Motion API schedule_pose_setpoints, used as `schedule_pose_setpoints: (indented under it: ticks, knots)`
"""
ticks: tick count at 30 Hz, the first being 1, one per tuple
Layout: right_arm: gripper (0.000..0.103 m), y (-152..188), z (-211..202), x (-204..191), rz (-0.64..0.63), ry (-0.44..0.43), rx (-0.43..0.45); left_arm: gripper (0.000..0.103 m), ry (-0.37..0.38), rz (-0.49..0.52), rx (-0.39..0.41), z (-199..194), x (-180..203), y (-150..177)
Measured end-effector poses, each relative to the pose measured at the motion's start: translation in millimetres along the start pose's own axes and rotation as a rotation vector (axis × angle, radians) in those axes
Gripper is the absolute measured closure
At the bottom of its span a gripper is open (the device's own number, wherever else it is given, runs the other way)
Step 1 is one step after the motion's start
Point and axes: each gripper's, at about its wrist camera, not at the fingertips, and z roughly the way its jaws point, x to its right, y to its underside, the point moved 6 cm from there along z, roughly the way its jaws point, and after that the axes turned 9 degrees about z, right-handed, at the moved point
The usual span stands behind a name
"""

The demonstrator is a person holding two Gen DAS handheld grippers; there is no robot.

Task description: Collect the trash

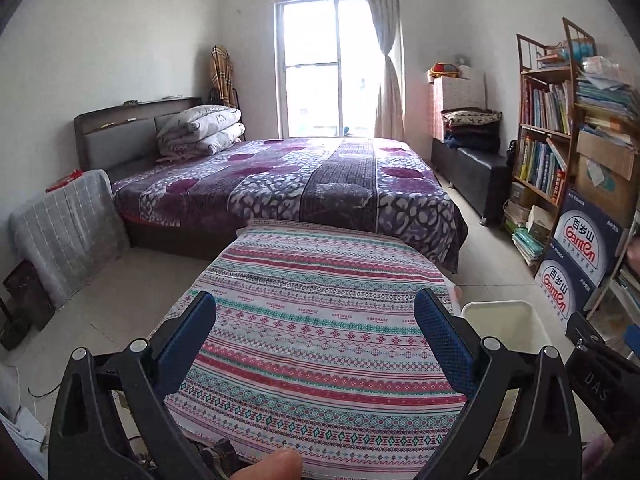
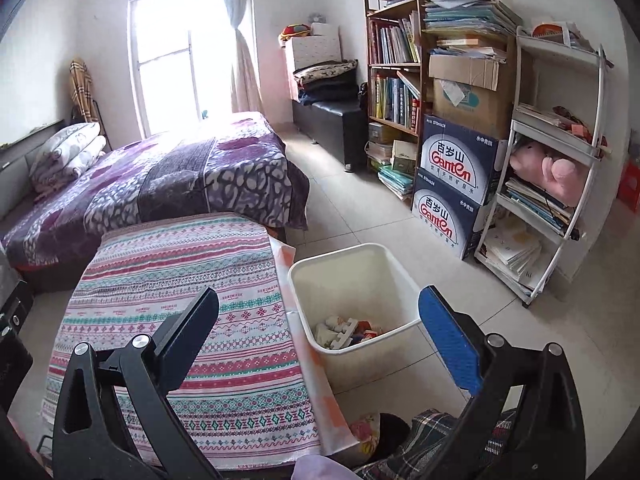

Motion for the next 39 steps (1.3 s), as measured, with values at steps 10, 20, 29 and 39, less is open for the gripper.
schedule_pose_setpoints:
  ticks: [10, 20, 29, 39]
  knots:
    - [0.007, -1, -16, -6, -0.038, 0.005, 0.045, 0.007, 0.024, -0.040, -0.073, -6, -9, 8]
    - [0.007, -1, -25, -12, -0.065, 0.007, 0.091, 0.007, 0.013, -0.037, -0.058, -16, -8, 5]
    - [0.007, -5, -32, -9, -0.050, -0.005, 0.104, 0.007, 0.022, -0.042, -0.078, -13, -6, 8]
    - [0.007, -6, -34, -8, -0.043, -0.013, 0.100, 0.007, 0.027, -0.044, -0.084, -10, -5, 9]
